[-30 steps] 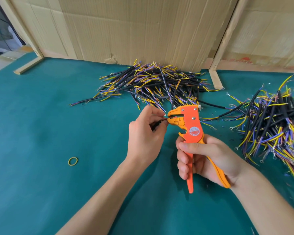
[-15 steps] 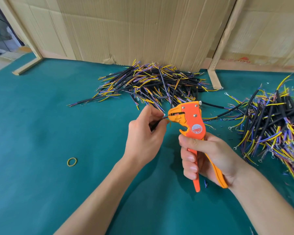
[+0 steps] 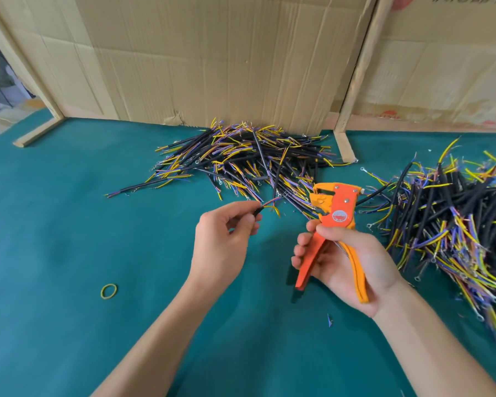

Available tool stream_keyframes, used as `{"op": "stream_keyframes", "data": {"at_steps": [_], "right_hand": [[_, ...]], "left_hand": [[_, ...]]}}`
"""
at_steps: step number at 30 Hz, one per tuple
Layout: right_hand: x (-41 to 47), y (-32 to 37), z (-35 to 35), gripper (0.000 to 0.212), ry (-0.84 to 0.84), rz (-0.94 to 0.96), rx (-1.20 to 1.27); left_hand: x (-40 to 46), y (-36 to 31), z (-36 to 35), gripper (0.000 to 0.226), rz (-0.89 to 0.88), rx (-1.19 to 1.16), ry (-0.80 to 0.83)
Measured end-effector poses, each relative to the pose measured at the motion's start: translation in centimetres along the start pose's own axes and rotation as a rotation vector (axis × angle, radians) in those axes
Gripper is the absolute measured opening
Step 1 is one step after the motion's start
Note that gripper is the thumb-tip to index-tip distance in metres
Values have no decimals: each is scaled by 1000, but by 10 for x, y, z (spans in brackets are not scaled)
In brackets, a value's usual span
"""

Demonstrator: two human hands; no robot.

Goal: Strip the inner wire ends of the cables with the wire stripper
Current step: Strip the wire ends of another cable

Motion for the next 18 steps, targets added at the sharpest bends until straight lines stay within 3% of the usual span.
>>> {"op": "stream_keyframes", "data": {"at_steps": [5, 10, 12, 14, 16, 18], "right_hand": [[3, -3, 1, 23, -16, -15, -12], [-1, 2, 4, 12, -8, -31, 78], [-1, 4, 7, 15, -33, -26, 123], [0, 4, 7, 25, -35, -6, 149], [-1, 3, 7, 34, -24, -6, 153], [-1, 3, 8, 28, -9, -9, 134]], "left_hand": [[-3, -49, -23, 31, 88, -212, 75], [33, -136, -80, 16, 11, -319, 257], [50, -167, -108, 20, -9, -335, 276], [59, -186, -136, 25, -99, -214, 326], [67, -185, -152, 30, -255, 129, 377], [78, -165, -149, 18, -352, 433, 348]]}}
Point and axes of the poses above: each hand's wrist, its own x-axis towards the middle knuckle, its own z-axis out of the back of the hand, y = z × x, the point moved 1 cm from there along x, towards the middle knuckle, and after that the axes turned 7 degrees about x, right-handed, at the moved point
